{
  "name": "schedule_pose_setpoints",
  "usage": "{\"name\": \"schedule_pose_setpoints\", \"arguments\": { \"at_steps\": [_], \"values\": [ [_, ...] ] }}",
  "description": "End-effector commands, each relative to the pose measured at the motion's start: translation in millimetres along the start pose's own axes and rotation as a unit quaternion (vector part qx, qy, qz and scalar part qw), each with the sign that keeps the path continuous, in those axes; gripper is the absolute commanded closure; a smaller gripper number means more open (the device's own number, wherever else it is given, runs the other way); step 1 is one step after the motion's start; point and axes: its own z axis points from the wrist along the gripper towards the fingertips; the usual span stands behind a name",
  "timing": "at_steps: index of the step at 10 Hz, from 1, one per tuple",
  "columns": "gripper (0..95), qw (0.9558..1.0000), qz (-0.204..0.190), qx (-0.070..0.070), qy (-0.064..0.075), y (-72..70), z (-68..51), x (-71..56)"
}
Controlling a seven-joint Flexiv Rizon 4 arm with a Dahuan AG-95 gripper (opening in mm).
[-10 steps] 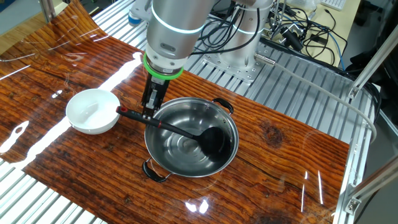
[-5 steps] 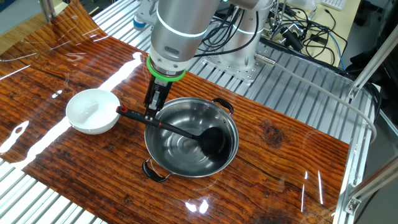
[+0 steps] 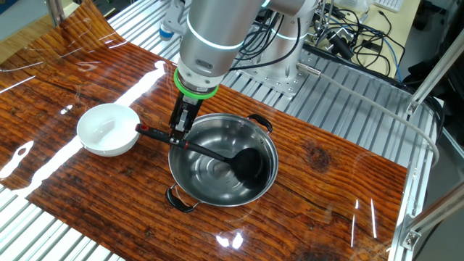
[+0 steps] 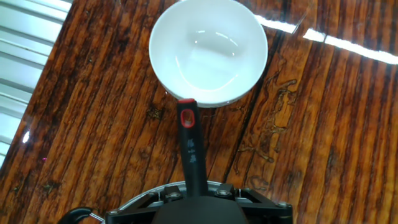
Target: Scoop water with a large spoon from one bowl to another
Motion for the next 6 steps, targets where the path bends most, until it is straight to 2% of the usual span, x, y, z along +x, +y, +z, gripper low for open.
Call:
{"name": "schedule_pose_setpoints", "arguments": {
  "at_steps": [1, 3, 4, 6],
  "values": [
    [57.0, 1.0000, -0.003, -0.003, -0.003, -1.9, 4.1, -4.1],
    [57.0, 1.0000, 0.000, -0.005, -0.006, -1.9, 5.6, -5.0],
    [57.0, 0.9999, -0.002, -0.004, -0.012, -1.8, 6.8, -5.5],
    [57.0, 0.9999, -0.003, -0.005, -0.014, -1.3, 8.0, -6.5]
  ]
}}
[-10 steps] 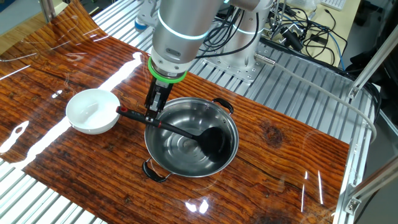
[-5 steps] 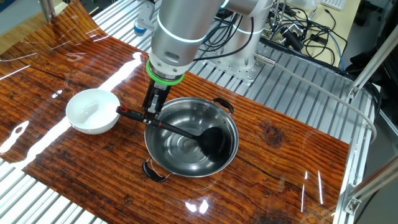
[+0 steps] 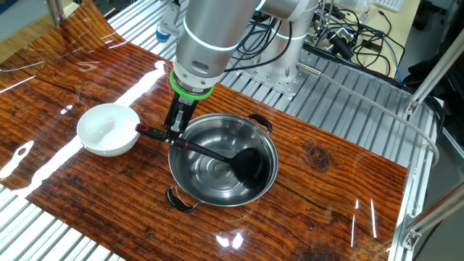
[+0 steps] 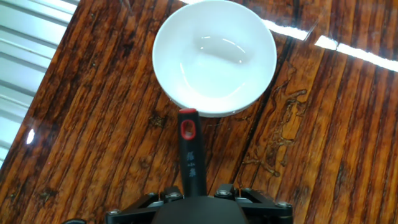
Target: Scoop water with a large spoon from one bowl to another
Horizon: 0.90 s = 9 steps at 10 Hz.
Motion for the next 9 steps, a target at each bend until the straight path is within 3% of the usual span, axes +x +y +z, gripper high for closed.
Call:
{"name": "schedule_pose_setpoints", "arguments": {
  "at_steps": [1, 9],
  "values": [
    [57.0, 1.0000, -0.003, -0.003, 0.001, 0.6, 3.0, -3.2],
    [57.0, 0.9999, -0.004, -0.012, -0.005, 3.2, 14.8, -7.2]
  ]
}}
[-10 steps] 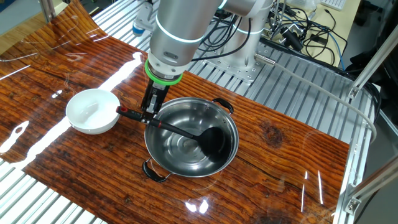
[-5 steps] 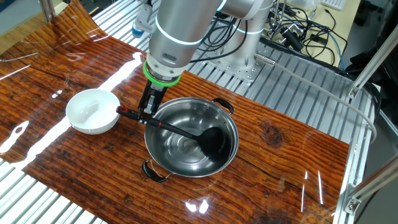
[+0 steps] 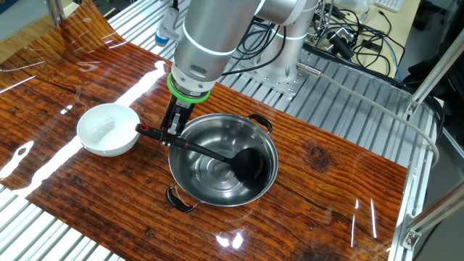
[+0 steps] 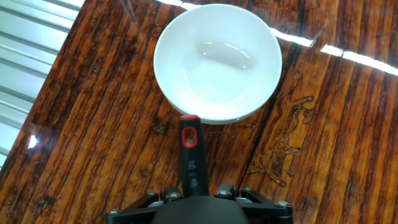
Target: Scoop water with a large spoon from one bowl to another
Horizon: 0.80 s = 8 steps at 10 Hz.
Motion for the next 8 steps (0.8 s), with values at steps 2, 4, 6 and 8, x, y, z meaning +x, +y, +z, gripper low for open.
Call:
{"name": "schedule_pose_setpoints", "arguments": {
  "at_steps": [2, 4, 6, 8],
  "values": [
    [57.0, 1.0000, -0.004, -0.006, 0.000, 1.2, 4.2, -4.4],
    [57.0, 1.0000, -0.003, -0.008, 0.000, 1.1, 6.8, -5.6],
    [57.0, 0.9999, -0.003, -0.011, -0.001, 2.1, 10.4, -4.8],
    [57.0, 0.9999, -0.004, -0.011, -0.002, 2.8, 11.2, -5.1]
  ]
}}
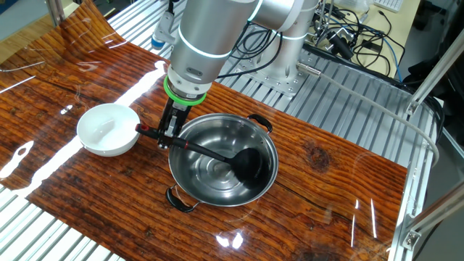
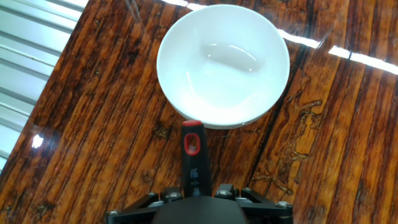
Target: Scoop water with a large spoon from one bowl to another
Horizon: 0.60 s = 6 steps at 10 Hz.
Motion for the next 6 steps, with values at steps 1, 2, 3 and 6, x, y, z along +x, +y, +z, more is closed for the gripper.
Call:
{"name": "schedule_pose_setpoints", "arguments": {
  "at_steps": [1, 2, 3, 6],
  "values": [
    [57.0, 1.0000, 0.001, -0.001, 0.002, -0.4, -0.9, 0.4],
    [57.0, 1.0000, 0.001, -0.002, 0.002, -0.2, -0.4, 0.6],
    [57.0, 1.0000, 0.001, -0.002, 0.001, -0.1, 0.1, 0.7],
    [57.0, 1.0000, 0.003, -0.007, 0.002, 0.3, 2.0, 1.2]
  ]
}}
